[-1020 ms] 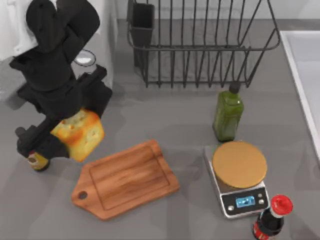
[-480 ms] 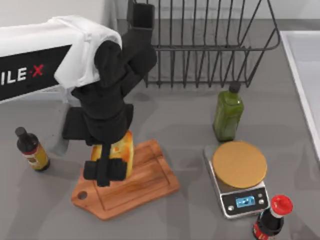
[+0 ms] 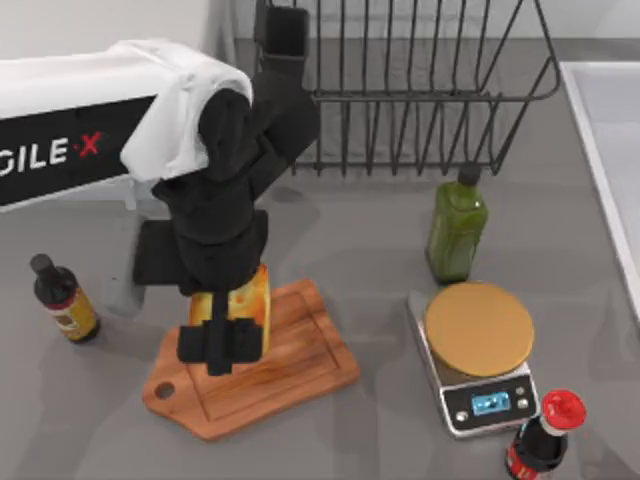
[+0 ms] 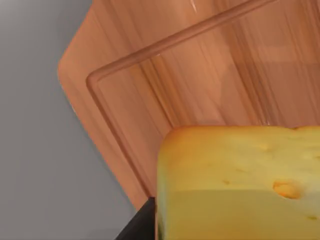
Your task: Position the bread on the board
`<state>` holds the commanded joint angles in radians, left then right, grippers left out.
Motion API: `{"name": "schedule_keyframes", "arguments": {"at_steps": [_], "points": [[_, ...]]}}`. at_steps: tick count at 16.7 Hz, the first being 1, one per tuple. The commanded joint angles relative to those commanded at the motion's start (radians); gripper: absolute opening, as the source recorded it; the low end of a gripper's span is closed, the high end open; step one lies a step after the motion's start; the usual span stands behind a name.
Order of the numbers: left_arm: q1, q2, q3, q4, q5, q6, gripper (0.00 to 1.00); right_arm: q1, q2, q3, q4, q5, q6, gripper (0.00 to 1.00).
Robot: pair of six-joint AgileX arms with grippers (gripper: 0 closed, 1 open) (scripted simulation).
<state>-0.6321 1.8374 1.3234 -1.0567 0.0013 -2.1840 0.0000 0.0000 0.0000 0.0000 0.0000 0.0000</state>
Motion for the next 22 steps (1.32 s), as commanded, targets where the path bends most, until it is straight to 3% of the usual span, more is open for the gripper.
{"name": "schedule_keyframes", "arguments": {"at_steps": [18, 22], "points": [[-0.004, 0.065, -0.111, 0.172, -0.001, -0.001, 0.0, 0.0, 0.0, 0.0, 0.0, 0.0, 0.0, 1.0], [-0.004, 0.065, -0.111, 0.172, -0.001, -0.001, 0.3, 0.0, 0.0, 0.0, 0.0, 0.0, 0.0, 1.0]]}}
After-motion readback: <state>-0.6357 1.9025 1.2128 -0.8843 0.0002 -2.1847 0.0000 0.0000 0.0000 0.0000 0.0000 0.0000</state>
